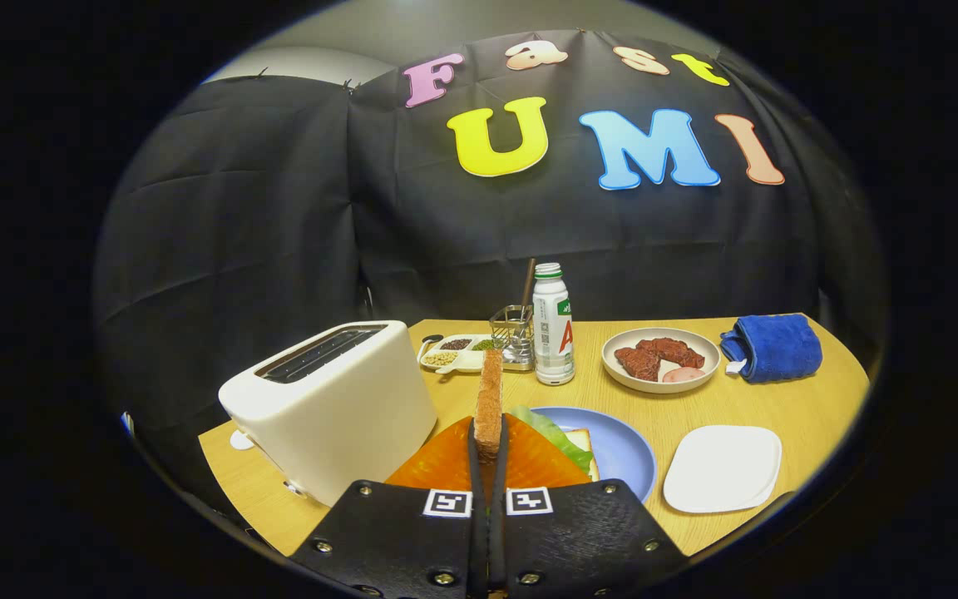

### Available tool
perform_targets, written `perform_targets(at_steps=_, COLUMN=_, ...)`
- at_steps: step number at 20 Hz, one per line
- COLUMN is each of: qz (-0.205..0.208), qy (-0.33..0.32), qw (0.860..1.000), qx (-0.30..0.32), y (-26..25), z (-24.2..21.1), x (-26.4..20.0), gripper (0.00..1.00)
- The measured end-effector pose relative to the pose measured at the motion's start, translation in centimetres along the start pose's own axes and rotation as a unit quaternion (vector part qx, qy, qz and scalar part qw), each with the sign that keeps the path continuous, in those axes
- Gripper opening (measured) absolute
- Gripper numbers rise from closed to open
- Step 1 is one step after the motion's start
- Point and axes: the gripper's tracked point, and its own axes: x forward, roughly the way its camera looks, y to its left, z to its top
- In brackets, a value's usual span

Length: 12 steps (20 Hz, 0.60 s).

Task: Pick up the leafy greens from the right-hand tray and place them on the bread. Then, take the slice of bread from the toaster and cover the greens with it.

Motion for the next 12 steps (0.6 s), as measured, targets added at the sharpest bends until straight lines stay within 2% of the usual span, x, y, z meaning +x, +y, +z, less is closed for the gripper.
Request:
perform_targets(at_steps=7, qz=0.0, qy=0.024, qw=1.0, qx=-0.008, y=-0.8, z=-1.4, x=0.6, gripper=0.03)
perform_targets(at_steps=8, qz=-0.002, qy=0.025, qw=1.0, qx=-0.008, y=-1.2, z=-1.4, x=0.5, gripper=0.08)
perform_targets(at_steps=12, qz=-0.012, qy=0.034, qw=0.999, qx=-0.017, y=-2.1, z=-1.6, x=0.6, gripper=0.16)
